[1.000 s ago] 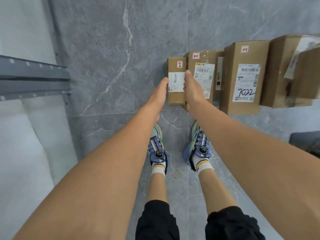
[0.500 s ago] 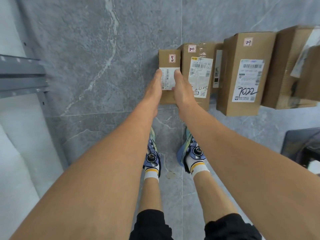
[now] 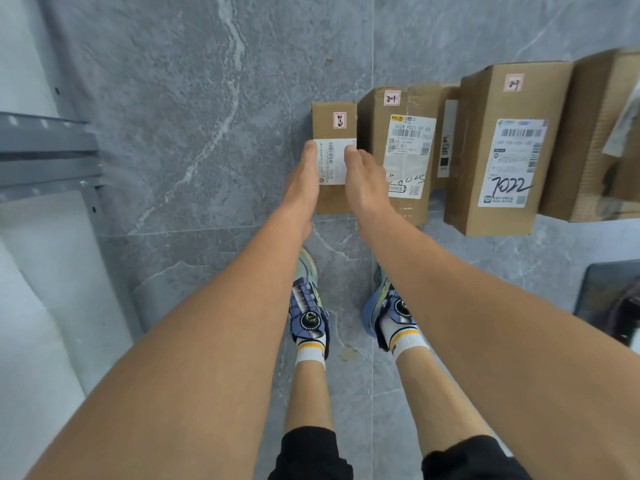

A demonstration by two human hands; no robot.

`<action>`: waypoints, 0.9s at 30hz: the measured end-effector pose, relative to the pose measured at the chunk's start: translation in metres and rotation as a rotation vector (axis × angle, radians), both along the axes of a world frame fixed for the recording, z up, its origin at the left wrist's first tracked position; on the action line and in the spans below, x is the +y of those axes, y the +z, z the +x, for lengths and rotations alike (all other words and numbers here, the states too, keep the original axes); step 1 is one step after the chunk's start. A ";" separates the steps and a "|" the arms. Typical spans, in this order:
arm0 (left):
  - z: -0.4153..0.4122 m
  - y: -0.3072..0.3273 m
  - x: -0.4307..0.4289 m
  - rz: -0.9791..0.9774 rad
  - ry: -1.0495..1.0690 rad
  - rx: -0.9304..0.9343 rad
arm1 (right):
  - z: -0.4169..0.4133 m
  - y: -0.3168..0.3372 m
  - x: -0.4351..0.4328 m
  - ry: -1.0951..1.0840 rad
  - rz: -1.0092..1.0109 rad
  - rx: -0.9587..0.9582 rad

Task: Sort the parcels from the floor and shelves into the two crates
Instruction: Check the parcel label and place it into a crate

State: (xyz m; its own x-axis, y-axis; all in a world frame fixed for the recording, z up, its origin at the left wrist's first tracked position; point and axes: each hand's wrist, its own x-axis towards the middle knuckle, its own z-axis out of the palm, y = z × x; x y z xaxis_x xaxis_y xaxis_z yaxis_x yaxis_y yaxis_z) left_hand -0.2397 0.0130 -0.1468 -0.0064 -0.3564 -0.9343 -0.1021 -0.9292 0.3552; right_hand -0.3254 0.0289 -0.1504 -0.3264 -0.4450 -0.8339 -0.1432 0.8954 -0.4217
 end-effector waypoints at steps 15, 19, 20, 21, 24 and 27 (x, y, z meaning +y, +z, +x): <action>0.004 0.003 0.004 -0.037 0.099 0.131 | -0.016 -0.009 -0.010 -0.188 0.024 -0.343; 0.017 0.055 -0.009 -0.105 0.149 0.134 | -0.008 0.038 -0.023 -0.175 -0.023 -0.360; 0.021 0.073 -0.013 -0.123 0.166 0.130 | -0.006 0.055 -0.028 -0.159 -0.036 -0.362; 0.026 0.093 -0.018 -0.146 0.181 0.128 | -0.002 0.075 -0.035 -0.135 -0.050 -0.366; 0.040 0.163 -0.036 -0.220 0.234 0.136 | 0.013 0.145 -0.059 -0.076 -0.107 -0.379; 0.059 0.241 -0.053 -0.304 0.255 0.143 | 0.032 0.227 -0.083 -0.002 -0.189 -0.380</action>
State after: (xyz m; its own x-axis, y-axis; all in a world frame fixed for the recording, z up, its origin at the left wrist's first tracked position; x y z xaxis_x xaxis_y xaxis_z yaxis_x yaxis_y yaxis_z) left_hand -0.1811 -0.0403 0.0938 -0.0046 -0.6228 -0.7824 0.1880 -0.7690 0.6110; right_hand -0.2935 -0.0545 0.0771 -0.0128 -0.6012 -0.7990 0.0561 0.7974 -0.6009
